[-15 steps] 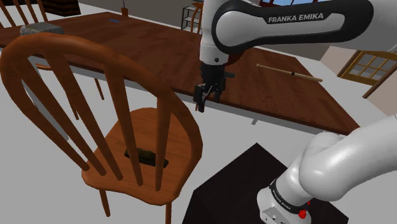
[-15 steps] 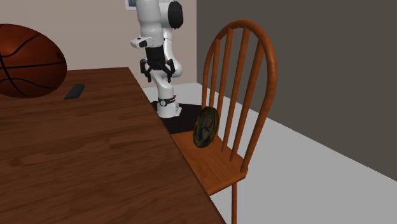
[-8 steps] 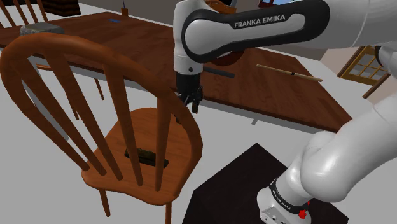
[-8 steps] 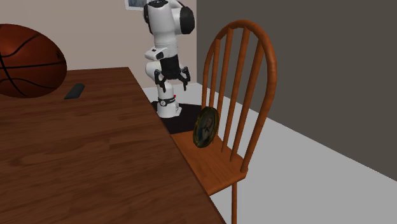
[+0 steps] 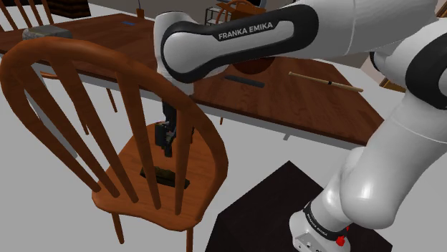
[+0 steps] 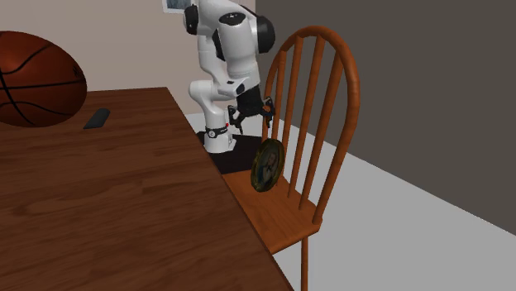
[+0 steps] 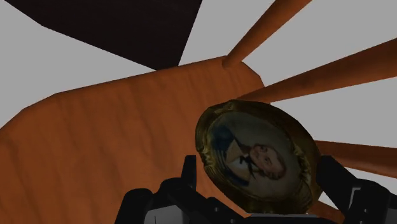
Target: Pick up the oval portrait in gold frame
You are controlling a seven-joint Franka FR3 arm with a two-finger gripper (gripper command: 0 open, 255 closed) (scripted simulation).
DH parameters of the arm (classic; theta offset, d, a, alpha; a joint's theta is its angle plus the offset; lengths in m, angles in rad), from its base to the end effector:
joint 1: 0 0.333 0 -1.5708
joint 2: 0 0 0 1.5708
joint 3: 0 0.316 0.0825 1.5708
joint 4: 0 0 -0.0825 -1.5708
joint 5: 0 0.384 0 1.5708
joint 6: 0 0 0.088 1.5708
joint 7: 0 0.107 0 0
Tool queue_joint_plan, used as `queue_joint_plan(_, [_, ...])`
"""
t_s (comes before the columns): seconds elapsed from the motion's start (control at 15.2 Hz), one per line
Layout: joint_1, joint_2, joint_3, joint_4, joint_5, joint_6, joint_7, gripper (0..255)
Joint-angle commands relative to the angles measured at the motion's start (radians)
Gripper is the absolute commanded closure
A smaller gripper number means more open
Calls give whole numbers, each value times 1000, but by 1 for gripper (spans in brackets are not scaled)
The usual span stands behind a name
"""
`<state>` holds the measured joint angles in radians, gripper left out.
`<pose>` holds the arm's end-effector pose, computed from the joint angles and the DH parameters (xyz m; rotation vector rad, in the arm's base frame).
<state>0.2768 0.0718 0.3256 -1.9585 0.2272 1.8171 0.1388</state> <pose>0.4439 0.3246 0.4271 -2.9126 -0.5696 0.4202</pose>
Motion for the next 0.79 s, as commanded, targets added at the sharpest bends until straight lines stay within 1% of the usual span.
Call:
queue_joint_plan(0.0, [18,52,17,42,11,6,-1,0])
queue_joint_plan(0.33, [64,188,54,170,20,8,4,0])
queue_joint_plan(0.73, [56,219,66,127,11,78,-7,0])
